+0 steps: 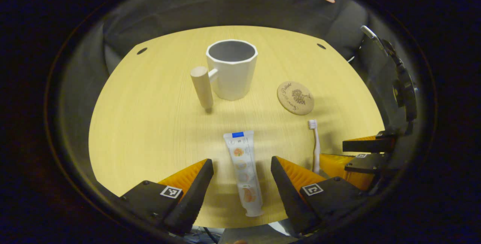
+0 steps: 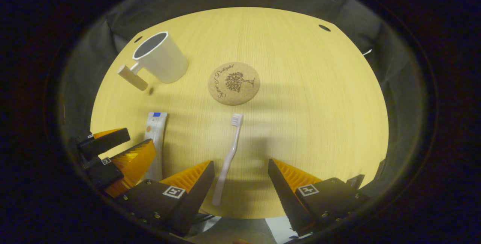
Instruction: Put the toothbrush and toothpaste on the desktop into the cup, then pick up the cup and place it on the coaster on the desktop.
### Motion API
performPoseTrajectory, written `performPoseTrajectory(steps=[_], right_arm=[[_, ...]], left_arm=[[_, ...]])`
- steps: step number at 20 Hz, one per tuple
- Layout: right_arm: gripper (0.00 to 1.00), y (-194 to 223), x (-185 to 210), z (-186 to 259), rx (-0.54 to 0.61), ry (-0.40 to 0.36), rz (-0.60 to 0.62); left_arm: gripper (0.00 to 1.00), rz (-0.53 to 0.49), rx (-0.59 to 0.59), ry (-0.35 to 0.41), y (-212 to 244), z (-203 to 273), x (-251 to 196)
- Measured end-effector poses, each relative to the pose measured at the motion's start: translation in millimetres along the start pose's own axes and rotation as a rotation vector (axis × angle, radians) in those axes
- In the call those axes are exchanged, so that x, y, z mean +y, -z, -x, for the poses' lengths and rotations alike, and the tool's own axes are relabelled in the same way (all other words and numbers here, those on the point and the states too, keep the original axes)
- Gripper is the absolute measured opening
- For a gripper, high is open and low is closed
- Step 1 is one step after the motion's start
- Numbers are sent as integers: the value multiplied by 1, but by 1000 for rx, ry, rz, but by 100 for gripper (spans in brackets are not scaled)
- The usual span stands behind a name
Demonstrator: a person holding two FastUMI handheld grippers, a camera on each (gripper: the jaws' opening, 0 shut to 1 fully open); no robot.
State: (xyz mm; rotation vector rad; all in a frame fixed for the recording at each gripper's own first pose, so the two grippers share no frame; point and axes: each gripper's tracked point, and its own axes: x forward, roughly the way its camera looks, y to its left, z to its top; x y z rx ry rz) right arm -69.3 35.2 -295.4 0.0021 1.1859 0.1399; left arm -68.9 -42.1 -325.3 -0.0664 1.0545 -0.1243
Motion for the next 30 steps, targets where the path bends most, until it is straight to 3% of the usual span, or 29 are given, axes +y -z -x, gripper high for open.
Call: performPoseTrajectory(steps=[6, 16, 17, 19, 20, 21, 22, 23, 24, 26, 30], right_arm=[[93, 11, 0, -17, 82, 34, 54], [94, 12, 3, -21, 180, 52, 7], [86, 12, 6, -23, 194, 49, 10], [69, 8, 5, -20, 196, 51, 5], [40, 10, 3, -25, 196, 54, -12], [28, 10, 2, -26, 202, 53, -26], [14, 12, 2, -23, 202, 42, -27], [14, 11, -1, -22, 198, 39, -19], [8, 11, 0, -22, 190, 33, -50], [2, 12, -1, -22, 187, 15, -67], [2, 15, 0, -21, 190, -21, -118]], left_arm=[[100, 18, 131, -28, 29, -25, 9], [98, 6, 180, -66, 26, -28, 10], [96, -3, 173, -62, 25, -29, 9], [72, -19, 166, -58, 22, -31, 7], [60, -21, 173, -61, 21, -32, 6], [58, -14, 171, -57, 20, -33, 4], [43, -13, 186, -61, 21, -32, 5], [42, -11, 186, -62, 20, -34, 4], [33, -4, 182, -62, 15, -33, 3], [27, -1, 184, -51, 17, -31, 5], [27, 33, 200, 1, 17, -23, 3]])
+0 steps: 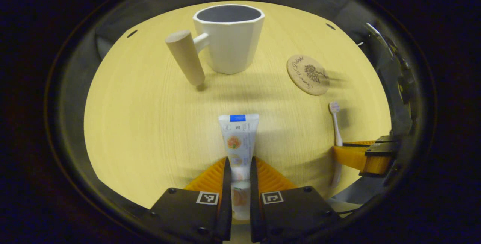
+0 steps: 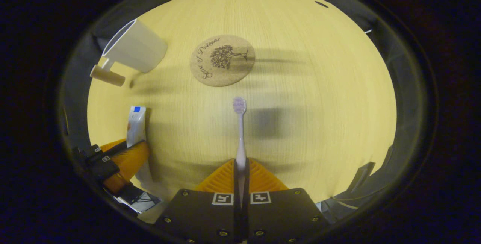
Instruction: Put the toothbrush and toothpaste on the desktop into the cup, then pick up the cup and place it on the coaster on the desktop.
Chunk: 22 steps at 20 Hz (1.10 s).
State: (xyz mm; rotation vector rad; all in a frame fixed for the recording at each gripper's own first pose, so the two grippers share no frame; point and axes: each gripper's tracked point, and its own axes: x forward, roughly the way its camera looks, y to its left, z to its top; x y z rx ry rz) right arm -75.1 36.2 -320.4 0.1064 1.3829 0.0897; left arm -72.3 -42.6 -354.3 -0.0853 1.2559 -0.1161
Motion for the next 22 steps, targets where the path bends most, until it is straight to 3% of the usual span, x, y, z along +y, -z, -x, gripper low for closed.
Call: performPoseTrajectory(steps=[11, 22], right_arm=[[2, 7, -2, 6, -14, -67, -49], [2, -6, -6, 18, -45, -100, -98]], left_arm=[[27, 12, -140, 108, -42, 88, -37], [27, -19, -333, 127, -155, 137, -21]])
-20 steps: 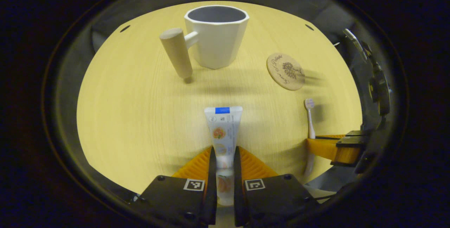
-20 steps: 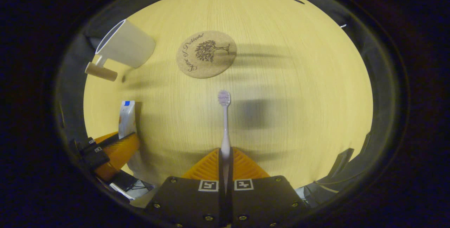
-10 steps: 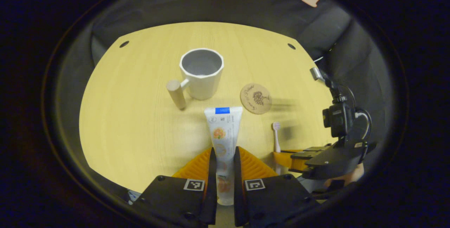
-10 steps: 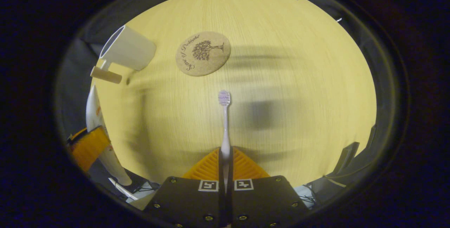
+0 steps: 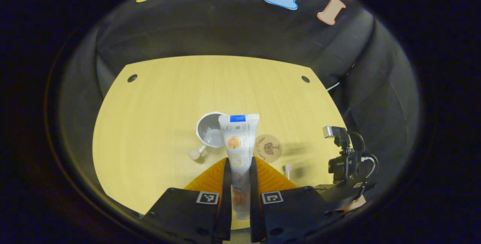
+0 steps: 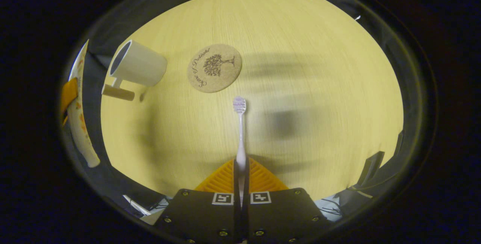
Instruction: Put the toothbrush and toothpaste on the desktop into the cup, then pick up the cup and place it on the coaster on the desktop.
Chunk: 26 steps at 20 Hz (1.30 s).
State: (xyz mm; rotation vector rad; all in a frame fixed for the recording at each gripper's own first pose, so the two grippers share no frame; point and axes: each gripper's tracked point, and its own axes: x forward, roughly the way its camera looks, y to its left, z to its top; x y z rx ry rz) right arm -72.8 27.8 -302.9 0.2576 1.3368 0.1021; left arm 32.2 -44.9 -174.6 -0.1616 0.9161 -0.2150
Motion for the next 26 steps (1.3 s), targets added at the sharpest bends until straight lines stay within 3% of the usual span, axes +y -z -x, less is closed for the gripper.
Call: performPoseTrajectory(steps=[12, 16, 26], right_arm=[[2, -4, -19, 13, -27, 27, -79], [2, -1, -30, 18, -30, 42, -115], [2, -3, -48, 40, -76, 53, -210]], left_arm=[[27, -63, -158, -29, -107, -67, 64], [27, -20, -221, 22, -106, -83, 60], [27, -91, -409, -14, -92, -114, 60]])
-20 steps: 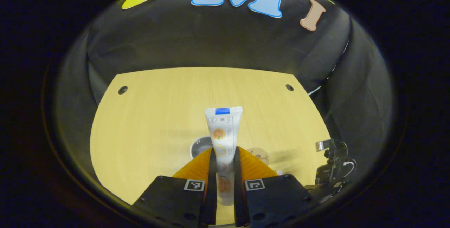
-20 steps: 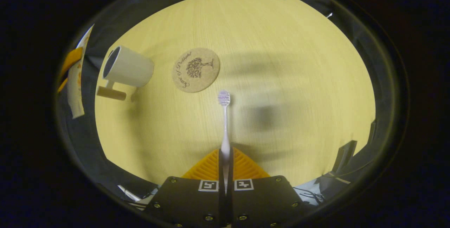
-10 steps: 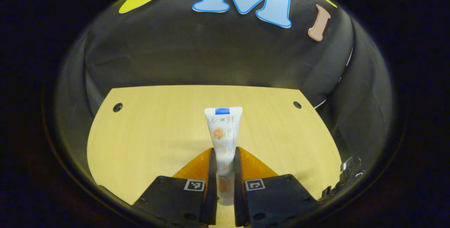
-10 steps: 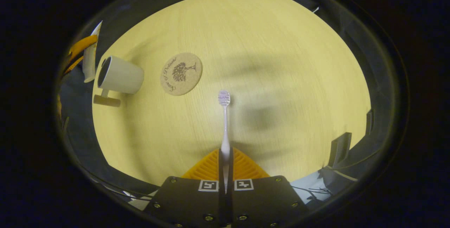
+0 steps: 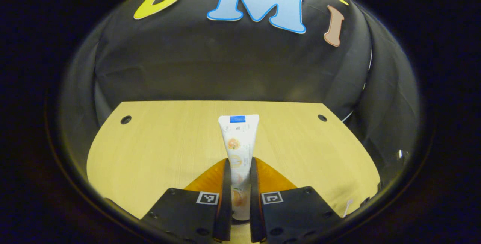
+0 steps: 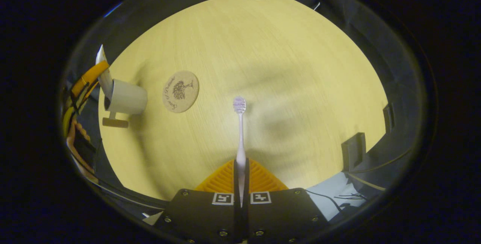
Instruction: Put the toothbrush and toothpaste on the desktop into the cup, then pick up the cup and place it on the coaster on the desktop.
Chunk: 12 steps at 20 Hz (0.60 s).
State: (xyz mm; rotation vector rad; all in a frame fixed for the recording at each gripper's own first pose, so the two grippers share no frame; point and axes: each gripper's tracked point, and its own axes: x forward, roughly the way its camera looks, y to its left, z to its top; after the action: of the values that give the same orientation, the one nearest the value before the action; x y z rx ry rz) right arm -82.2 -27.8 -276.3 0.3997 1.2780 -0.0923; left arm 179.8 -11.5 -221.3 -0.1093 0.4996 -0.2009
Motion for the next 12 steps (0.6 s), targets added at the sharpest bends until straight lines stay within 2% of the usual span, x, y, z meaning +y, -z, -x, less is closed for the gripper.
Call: performPoseTrajectory(steps=[3, 5, 6, 10, 12], right_arm=[[2, -3, 1, 5, -11, -1, 5], [2, -4, 4, 7, -16, -6, 8], [2, -4, 6, 6, -18, -10, 10], [2, -10, 16, 10, -38, -29, 17], [2, -17, 22, 14, -58, -38, 24]], left_arm=[[27, -33, -12, -36, 5, -2, 1], [38, -11, -3, -12, 13, 0, 1], [48, 10, 7, 9, 19, 3, -3], [70, 30, 5, 18, 19, 12, 2], [70, 27, 2, 24, 18, 19, 3]])
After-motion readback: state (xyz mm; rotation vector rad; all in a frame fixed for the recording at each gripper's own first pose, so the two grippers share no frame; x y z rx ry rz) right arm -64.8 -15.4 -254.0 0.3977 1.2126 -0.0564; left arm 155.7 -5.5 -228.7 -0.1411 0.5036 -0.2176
